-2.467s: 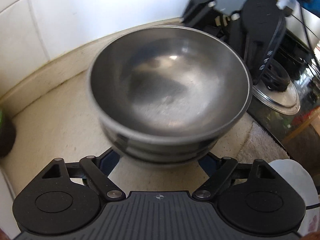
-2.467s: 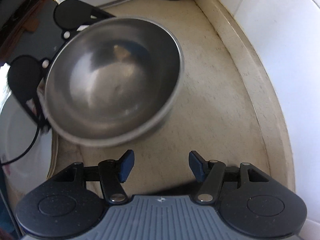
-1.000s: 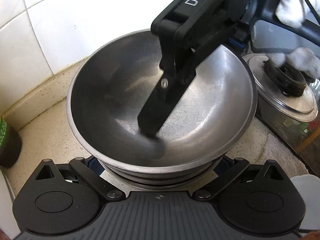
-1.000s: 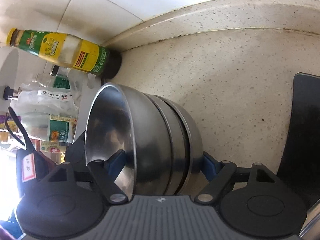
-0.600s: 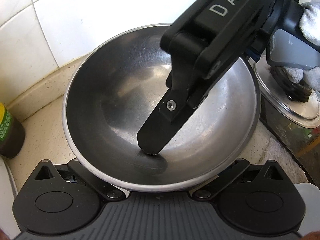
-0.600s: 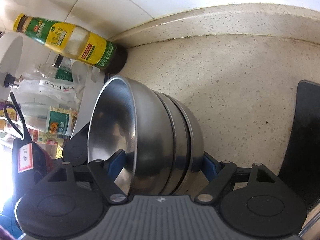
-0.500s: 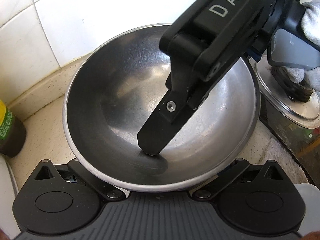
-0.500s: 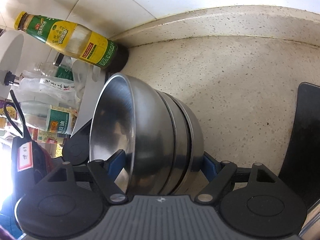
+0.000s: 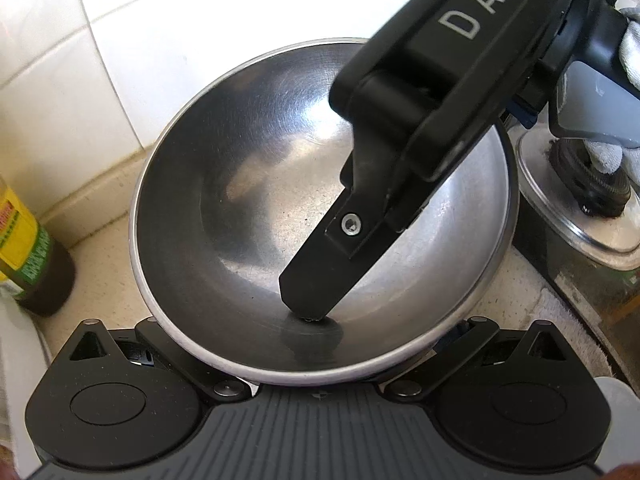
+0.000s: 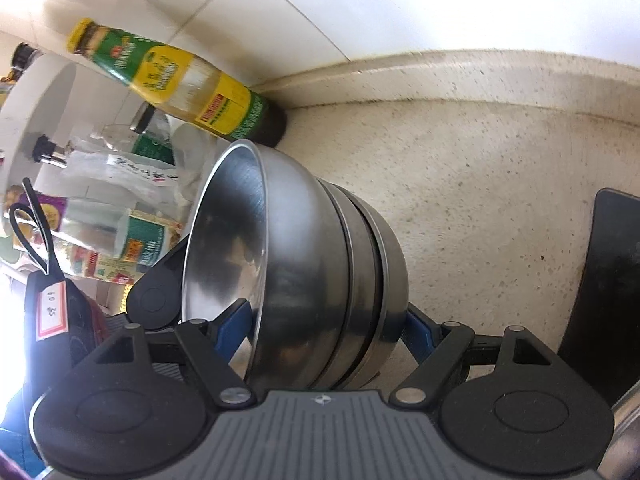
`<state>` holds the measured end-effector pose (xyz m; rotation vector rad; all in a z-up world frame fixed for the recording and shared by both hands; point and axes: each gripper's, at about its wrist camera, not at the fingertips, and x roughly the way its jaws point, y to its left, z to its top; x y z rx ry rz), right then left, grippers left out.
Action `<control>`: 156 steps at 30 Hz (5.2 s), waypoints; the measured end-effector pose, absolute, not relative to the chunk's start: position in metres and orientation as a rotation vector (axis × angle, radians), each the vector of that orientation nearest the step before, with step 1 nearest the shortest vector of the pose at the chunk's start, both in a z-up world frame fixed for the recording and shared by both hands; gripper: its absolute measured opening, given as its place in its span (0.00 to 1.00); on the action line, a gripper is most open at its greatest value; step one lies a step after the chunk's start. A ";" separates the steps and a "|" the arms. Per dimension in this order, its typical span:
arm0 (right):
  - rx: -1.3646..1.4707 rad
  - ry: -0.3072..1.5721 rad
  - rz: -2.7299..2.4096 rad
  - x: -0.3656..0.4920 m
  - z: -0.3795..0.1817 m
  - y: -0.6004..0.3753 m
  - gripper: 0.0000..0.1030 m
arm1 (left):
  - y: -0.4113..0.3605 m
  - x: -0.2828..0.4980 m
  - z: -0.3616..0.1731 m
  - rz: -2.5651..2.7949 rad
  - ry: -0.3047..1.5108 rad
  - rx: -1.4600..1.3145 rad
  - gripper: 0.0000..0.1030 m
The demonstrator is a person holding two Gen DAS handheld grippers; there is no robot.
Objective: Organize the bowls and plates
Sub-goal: 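Lift the nested steel bowls and carry them toward the plate stack, then lower the nested bowls onto the bowls on the plates and release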
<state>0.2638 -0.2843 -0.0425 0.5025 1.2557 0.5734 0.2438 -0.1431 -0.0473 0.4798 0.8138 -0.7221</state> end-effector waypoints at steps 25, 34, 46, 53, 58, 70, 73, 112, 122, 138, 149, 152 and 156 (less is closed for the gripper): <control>0.420 1.141 0.648 0.151 0.048 -0.252 0.81 | -0.129 0.121 0.022 -0.623 0.665 0.527 1.00; 0.401 1.165 0.670 0.121 0.047 -0.243 0.81 | -0.122 0.075 0.027 -0.598 0.668 0.516 1.00; 0.424 1.151 0.639 0.075 0.050 -0.233 0.81 | -0.107 0.032 0.023 -0.605 0.681 0.517 1.00; 0.458 1.157 0.612 0.046 0.048 -0.222 0.81 | -0.088 0.024 0.020 -0.643 0.679 0.535 1.00; 0.468 1.170 0.606 0.029 0.045 -0.212 0.81 | -0.075 0.007 0.018 -0.659 0.684 0.546 1.00; 0.498 1.197 0.583 0.002 0.034 -0.203 0.82 | -0.052 -0.018 0.012 -0.680 0.713 0.560 1.00; 0.515 1.206 0.575 -0.003 0.029 -0.205 0.82 | -0.050 -0.016 0.007 -0.692 0.727 0.561 1.00; 0.570 1.240 0.567 0.048 -0.021 -0.234 0.83 | -0.081 0.037 -0.033 -0.654 0.874 0.563 1.00; 0.563 1.260 0.571 0.059 -0.023 -0.231 0.83 | -0.086 0.041 -0.037 -0.652 0.898 0.557 1.00; 0.565 1.257 0.535 0.066 -0.030 -0.240 0.84 | -0.087 0.042 -0.040 -0.666 0.927 0.546 1.00; 0.487 1.255 0.475 0.035 -0.025 -0.250 0.84 | -0.084 0.024 -0.033 -0.696 0.877 0.573 0.99; 0.477 1.235 0.467 0.035 -0.025 -0.247 0.84 | -0.080 0.017 -0.035 -0.704 0.876 0.574 0.99; 0.445 1.205 0.441 0.041 -0.023 -0.245 0.84 | -0.083 0.014 -0.034 -0.711 0.861 0.586 0.99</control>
